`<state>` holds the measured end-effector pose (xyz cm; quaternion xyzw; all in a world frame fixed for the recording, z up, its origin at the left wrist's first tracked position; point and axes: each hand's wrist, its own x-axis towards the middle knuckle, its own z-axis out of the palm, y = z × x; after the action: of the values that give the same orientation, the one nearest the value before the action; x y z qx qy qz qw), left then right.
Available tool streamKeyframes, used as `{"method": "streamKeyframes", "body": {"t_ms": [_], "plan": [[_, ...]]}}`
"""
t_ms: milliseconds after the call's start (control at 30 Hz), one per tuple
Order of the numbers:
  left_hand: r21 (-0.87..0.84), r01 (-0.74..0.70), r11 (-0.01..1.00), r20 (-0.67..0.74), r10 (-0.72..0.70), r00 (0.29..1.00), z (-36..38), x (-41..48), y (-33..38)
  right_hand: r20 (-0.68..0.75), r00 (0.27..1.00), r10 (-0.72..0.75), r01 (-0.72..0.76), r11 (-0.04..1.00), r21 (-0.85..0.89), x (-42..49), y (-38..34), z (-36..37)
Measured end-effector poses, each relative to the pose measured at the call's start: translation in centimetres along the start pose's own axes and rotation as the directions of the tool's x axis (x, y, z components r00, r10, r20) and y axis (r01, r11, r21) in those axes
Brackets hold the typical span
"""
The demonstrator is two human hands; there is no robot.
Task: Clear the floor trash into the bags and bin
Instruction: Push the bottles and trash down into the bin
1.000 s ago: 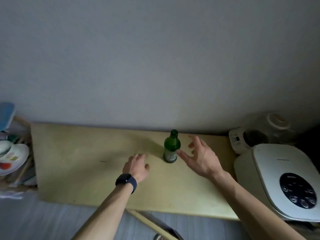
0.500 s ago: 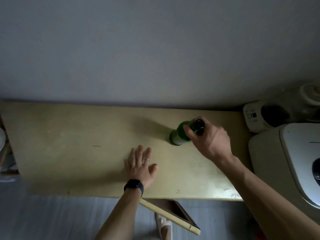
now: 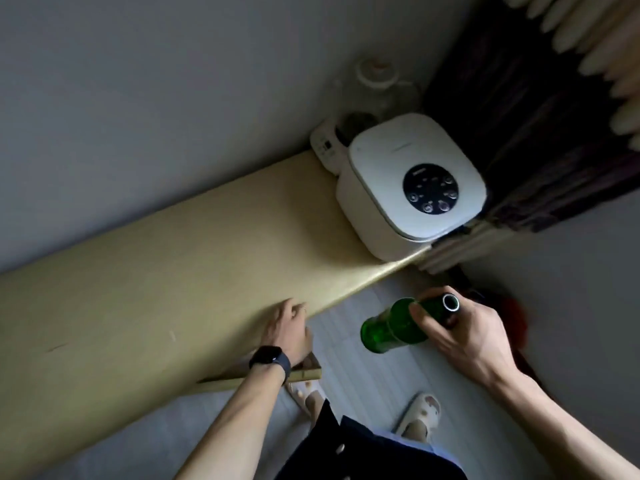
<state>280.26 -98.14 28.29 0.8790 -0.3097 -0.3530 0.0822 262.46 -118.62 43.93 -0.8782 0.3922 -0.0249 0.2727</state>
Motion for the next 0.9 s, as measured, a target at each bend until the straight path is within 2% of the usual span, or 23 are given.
{"method": "streamKeyframes", "body": {"t_ms": [133, 200, 300, 333, 433, 633, 767, 900], "plan": [[0.097, -0.217, 0.971, 0.154, 0.201, 0.967, 5.1, -0.7, 11.6, -0.053, 0.984, 0.171, -0.174, 0.983, -0.053, -4.0, 8.9, -3.3], [0.128, -0.290, 0.948, 0.230, 0.256, 0.939, 7.3, -0.7, 17.1, -0.077, 0.960, 0.268, -0.272, 0.962, -0.038, -5.9, 14.0, -4.5], [0.201, -0.359, 0.912, 0.307, 0.289, 0.907, 11.2, 0.3, 26.2, -0.101, 0.916, 0.388, -0.387, 0.922, 0.029, -8.1, 23.7, -6.2], [0.210, -0.359, 0.909, 0.312, 0.286, 0.906, 11.2, 0.6, 26.3, -0.092, 0.908, 0.408, -0.406, 0.913, 0.039, -8.2, 24.3, -5.7], [0.251, -0.365, 0.896, 0.359, 0.264, 0.895, 15.0, 2.1, 32.4, -0.088, 0.886, 0.455, -0.451, 0.890, 0.064, -8.7, 32.2, -6.3], [0.350, -0.388, 0.853, 0.412, 0.232, 0.881, 21.3, 6.4, 39.2, -0.105, 0.805, 0.583, -0.564, 0.809, 0.165, -6.2, 44.1, -6.3], [0.408, -0.435, 0.803, 0.460, 0.231, 0.857, 25.0, 8.9, 40.7, -0.090, 0.779, 0.621, -0.599, 0.779, 0.186, -3.6, 49.4, -4.3], [0.474, -0.500, 0.725, 0.508, 0.238, 0.828, 29.1, 12.4, 40.8, -0.061, 0.788, 0.612, -0.590, 0.780, 0.209, -1.0, 54.1, -1.0]]}}
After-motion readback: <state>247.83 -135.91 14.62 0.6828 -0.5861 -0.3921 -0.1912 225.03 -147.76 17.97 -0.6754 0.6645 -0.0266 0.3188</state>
